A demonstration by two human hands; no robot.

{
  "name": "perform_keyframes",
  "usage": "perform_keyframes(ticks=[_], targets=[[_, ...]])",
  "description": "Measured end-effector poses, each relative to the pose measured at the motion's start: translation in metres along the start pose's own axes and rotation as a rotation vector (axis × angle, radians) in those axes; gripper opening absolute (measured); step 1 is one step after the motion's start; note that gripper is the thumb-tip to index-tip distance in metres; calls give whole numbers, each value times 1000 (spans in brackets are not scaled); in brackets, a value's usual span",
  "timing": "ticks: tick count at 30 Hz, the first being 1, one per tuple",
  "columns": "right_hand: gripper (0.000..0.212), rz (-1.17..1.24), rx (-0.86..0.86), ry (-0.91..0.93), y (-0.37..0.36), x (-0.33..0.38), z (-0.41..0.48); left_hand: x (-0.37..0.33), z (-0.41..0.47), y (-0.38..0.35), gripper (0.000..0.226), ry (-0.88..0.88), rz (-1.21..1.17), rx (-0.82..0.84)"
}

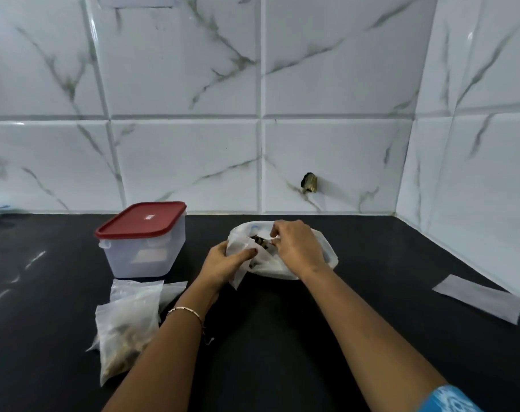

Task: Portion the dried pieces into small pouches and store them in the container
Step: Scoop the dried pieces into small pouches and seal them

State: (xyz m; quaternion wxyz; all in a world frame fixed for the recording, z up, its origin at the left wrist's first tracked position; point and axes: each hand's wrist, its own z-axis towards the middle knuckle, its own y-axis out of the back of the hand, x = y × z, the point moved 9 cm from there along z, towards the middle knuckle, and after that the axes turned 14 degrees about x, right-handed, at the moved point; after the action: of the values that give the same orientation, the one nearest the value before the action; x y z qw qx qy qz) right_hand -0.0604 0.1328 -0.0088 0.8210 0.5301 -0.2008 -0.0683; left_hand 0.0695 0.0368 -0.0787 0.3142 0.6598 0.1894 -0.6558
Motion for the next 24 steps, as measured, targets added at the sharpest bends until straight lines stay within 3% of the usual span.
perform_keyframes(ticks=[9, 15, 17, 20, 24], targets=[[26, 33, 32, 68, -19, 8, 21, 7, 10, 13, 27, 73, 259, -83], [33, 42, 197, 170, -28, 20, 22, 12, 13, 19, 24, 87, 221, -97], [23, 0, 251, 168, -30, 15, 24, 14, 14, 18, 25, 88, 207, -92], [37, -44, 297, 184, -25, 7, 25, 14, 15, 16, 29, 94, 200, -70], [40, 20, 311, 183, -7, -7, 26, 15, 16, 16, 37, 101, 203, -55]])
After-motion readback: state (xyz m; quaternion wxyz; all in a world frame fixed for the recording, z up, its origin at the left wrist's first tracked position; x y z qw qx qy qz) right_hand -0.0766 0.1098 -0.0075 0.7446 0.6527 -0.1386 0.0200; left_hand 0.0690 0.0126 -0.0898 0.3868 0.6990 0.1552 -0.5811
